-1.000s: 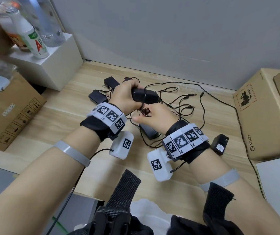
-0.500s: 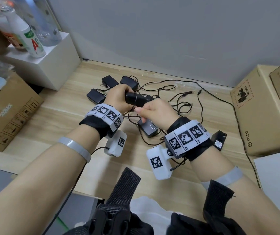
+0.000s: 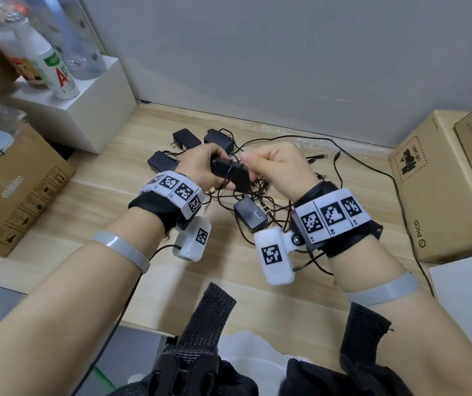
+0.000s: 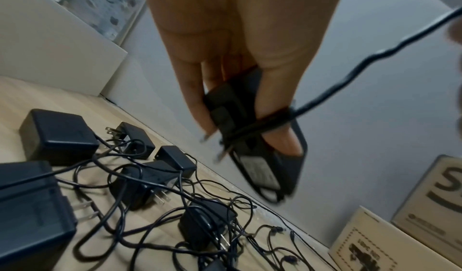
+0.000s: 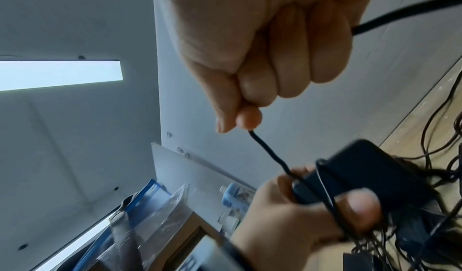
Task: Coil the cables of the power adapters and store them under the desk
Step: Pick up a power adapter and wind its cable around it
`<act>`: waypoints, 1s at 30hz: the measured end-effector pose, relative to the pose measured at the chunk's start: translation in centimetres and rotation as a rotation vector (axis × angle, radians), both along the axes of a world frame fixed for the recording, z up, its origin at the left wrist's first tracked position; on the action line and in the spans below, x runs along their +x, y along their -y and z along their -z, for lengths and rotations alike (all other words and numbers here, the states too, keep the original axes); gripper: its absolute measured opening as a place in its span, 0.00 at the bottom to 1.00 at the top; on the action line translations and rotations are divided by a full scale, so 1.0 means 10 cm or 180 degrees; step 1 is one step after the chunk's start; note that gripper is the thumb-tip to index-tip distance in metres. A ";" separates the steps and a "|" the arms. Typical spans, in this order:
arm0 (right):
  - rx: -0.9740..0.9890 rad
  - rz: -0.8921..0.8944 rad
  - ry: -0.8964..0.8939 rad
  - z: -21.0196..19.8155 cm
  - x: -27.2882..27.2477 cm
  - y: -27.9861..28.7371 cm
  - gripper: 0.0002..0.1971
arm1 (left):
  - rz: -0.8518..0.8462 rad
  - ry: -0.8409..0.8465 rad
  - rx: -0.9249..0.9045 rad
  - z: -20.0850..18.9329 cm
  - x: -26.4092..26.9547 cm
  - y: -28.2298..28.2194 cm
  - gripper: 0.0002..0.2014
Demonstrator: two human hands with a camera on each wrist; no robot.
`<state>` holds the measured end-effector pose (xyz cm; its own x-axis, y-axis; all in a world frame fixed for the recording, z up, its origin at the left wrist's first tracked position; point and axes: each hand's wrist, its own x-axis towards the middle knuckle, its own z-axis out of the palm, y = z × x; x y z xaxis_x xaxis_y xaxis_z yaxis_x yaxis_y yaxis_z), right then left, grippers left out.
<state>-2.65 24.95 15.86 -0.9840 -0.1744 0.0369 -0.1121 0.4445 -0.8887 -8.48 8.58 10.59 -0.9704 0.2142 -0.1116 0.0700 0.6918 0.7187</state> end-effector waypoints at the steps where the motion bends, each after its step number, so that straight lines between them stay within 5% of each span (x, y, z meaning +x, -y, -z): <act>1: 0.0059 0.0087 -0.0065 0.01 -0.04 -0.03 0.20 | 0.0162 0.0178 -0.0025 0.00 0.02 0.00 0.23; 9: 0.0246 0.0443 -0.0081 0.19 -0.17 -0.26 0.18 | 0.1378 0.1032 0.0962 -0.23 0.12 0.08 0.22; 12: 0.0085 0.0356 0.0075 0.33 -0.19 -0.26 0.16 | 0.1382 0.1171 0.1815 -0.29 0.15 0.10 0.25; 14: -0.0056 0.0428 0.0221 0.44 -0.21 -0.22 0.14 | 0.1273 0.1240 0.2379 -0.31 0.17 0.08 0.36; 19: 0.0274 0.0178 0.0551 0.50 -0.11 -0.04 0.17 | 0.0382 0.1264 0.3525 -0.33 0.11 -0.03 0.42; 24: 0.0746 -0.0120 0.0487 0.45 -0.05 0.12 0.13 | -0.0443 0.0881 0.3242 -0.36 0.04 -0.14 0.25; 30: 0.1135 -0.0233 0.0400 0.37 -0.02 0.12 0.14 | -0.0455 0.0417 0.2353 -0.24 0.01 -0.09 0.19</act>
<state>-2.81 23.80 12.16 -0.9614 -0.2245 -0.1588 -0.0551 0.7230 -0.6886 -8.41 9.46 12.95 -0.9830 0.1513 -0.1041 -0.1017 0.0234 0.9945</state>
